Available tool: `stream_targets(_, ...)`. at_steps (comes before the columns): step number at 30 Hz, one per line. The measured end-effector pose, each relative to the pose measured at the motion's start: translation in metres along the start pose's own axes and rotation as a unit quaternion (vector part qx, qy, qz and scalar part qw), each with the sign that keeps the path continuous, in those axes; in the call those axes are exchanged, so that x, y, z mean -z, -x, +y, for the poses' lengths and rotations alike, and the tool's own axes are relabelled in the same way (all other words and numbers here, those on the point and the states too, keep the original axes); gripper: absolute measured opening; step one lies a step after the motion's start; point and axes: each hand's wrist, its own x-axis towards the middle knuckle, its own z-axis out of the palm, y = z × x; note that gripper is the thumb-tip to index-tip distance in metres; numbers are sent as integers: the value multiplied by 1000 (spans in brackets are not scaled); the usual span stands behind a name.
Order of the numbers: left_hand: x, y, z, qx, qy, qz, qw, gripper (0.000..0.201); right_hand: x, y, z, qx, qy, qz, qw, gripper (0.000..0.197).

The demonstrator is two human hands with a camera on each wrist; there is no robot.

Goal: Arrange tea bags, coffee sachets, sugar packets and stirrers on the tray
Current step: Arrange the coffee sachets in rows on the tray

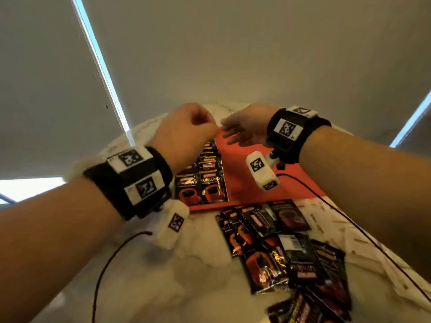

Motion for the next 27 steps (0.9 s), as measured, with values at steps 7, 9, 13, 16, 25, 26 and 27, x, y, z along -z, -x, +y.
stream_targets(7, -33, 134, 8, -97, -298, -330, 891, 60, 24, 90, 32, 9, 247, 10, 969, 18)
stream_targets(9, -43, 155, 10, -103, -326, -345, 874, 84, 29, 107, 44, -10, 320, 15, 947, 20)
stream_targets(13, -66, 181, 20, -150, -378, -337, 849, 116, 29, 131, 66, -56, 412, 6, 910, 31)
stream_targets(16, -78, 183, 26, -147, -429, -346, 821, 110, 21, 137, 74, -64, 439, -8, 896, 40)
stream_targets(25, -32, 168, 6, -90, -427, -346, 831, 72, -15, 134, 72, 31, 449, -52, 892, 30)
stream_targets(26, -25, 166, 3, -84, -430, -346, 830, 70, -20, 133, 71, 38, 444, -58, 894, 30)
stream_targets(27, -19, 164, 0, -78, -434, -342, 830, 66, -25, 132, 70, 45, 436, -64, 897, 30)
